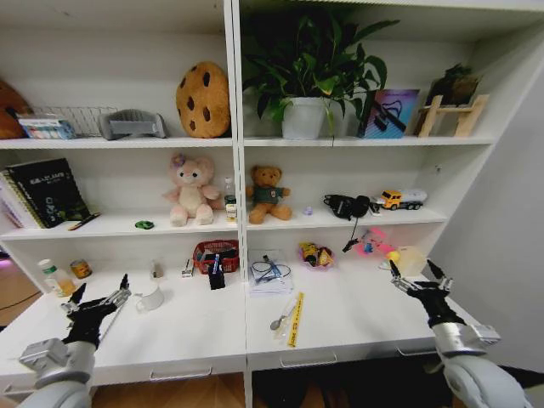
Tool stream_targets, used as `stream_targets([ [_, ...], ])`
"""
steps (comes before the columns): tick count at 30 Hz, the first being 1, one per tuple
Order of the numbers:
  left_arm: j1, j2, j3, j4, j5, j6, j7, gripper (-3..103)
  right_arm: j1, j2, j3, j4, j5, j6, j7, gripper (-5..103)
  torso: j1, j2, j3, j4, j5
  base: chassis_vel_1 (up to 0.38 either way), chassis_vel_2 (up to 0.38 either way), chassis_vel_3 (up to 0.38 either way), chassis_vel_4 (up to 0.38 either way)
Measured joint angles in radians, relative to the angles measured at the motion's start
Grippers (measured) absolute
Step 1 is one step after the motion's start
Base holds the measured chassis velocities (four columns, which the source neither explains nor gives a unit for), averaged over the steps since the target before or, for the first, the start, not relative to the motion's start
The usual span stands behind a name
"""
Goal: Organize the objects on the table.
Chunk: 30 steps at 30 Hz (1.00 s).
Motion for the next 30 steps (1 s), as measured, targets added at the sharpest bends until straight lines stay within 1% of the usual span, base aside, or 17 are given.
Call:
stream_targets([
  [30,0.0,0.0,0.0,0.0,0.0,-0.001,0.0,100,0.001,-0.001,-0.001,-0.002,0.001,-0.002,0.0,100,0.0,0.0,0.0,0.0,0.0,0.0,0.0,0.0,0.0],
])
